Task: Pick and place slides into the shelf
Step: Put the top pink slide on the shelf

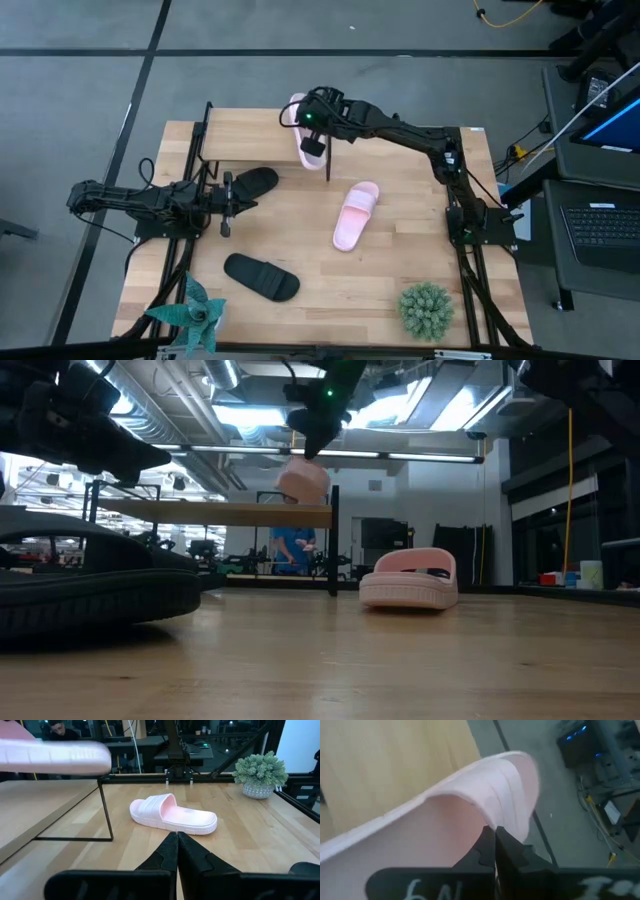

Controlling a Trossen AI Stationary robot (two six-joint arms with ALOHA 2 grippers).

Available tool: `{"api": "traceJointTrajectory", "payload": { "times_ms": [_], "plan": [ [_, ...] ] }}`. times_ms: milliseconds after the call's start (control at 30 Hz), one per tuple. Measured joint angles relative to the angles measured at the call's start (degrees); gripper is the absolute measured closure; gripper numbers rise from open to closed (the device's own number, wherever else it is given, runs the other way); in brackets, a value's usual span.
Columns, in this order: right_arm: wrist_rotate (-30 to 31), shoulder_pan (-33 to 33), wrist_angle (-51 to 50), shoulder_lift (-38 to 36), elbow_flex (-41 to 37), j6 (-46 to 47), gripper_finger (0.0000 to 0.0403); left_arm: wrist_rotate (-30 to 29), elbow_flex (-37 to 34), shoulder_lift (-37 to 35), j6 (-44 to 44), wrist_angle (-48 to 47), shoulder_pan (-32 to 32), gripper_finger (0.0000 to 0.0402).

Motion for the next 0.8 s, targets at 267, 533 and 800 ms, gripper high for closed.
{"api": "traceJointTrajectory", "payload": {
  "times_ms": [267, 533, 800],
  "plan": [
    [0.3, -0.5, -0.7, 0.4, 0.0, -0.9, 0.0403, 0.0, 0.0, 0.0, -0.2, -0.1, 0.0, 0.0401],
    [0.4, -0.6, -3.7, 0.4, 0.0, -1.6, 0.0403, 0.0, 0.0, 0.0, -0.8, -0.2, 0.0, 0.0401],
    [0.5, -0.6, -4.1, 0.4, 0.0, -1.6, 0.0403, 0.0, 0.0, 0.0, -1.3, -0.2, 0.0, 0.0401]
  ]
}}
